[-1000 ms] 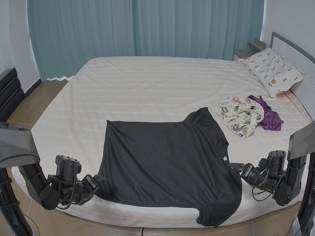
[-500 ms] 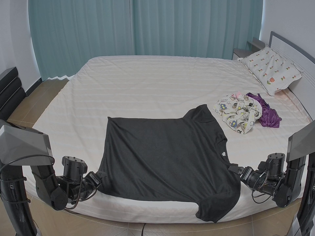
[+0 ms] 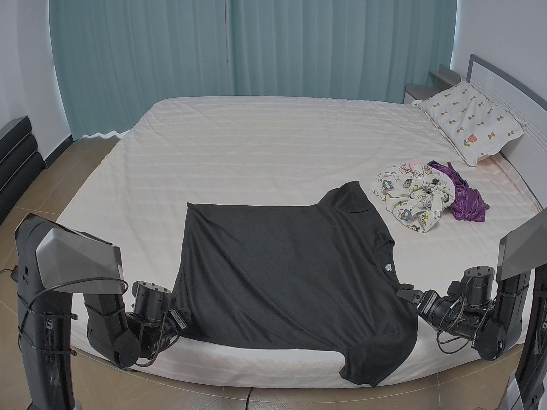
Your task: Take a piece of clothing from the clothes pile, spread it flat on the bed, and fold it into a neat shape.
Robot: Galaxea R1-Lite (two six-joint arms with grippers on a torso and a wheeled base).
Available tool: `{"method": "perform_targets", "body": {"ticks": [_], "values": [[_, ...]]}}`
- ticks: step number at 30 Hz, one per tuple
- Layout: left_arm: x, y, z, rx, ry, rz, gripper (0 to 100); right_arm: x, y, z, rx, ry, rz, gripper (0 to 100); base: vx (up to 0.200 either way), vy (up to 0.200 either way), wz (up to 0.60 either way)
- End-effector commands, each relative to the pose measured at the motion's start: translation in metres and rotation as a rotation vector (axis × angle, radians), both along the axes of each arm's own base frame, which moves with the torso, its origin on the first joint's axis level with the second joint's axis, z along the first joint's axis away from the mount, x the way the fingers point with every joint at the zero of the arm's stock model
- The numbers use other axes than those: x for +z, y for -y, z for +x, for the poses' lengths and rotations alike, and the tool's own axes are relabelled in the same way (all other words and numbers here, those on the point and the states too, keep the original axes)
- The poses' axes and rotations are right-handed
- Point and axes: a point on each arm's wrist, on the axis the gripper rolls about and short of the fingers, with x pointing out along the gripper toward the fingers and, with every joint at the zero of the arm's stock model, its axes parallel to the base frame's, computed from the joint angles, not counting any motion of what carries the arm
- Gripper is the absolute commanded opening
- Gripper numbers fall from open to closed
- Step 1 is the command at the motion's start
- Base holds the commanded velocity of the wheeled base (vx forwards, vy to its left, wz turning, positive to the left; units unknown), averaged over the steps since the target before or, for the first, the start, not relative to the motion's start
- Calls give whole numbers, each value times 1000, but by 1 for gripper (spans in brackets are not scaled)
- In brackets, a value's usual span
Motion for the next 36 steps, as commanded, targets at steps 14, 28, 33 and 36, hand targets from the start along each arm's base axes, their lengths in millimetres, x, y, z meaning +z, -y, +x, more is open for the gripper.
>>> {"method": "perform_targets", "body": {"ticks": [14, 28, 33, 36], "values": [[-15, -9, -21, 49, -89, 67, 0, -9, 1, -1, 9, -25, -31, 100, 0, 0, 0], [-11, -9, -18, 83, -38, -1, 0, -51, 4, 10, 80, -92, -151, 100, 0, 0, 0], [-11, -9, -18, 80, -38, -9, 0, -58, 5, 26, 65, -58, -147, 100, 0, 0, 0], [-10, -9, -18, 80, -36, -9, 0, -61, 6, 31, 64, -51, -149, 100, 0, 0, 0]]}}
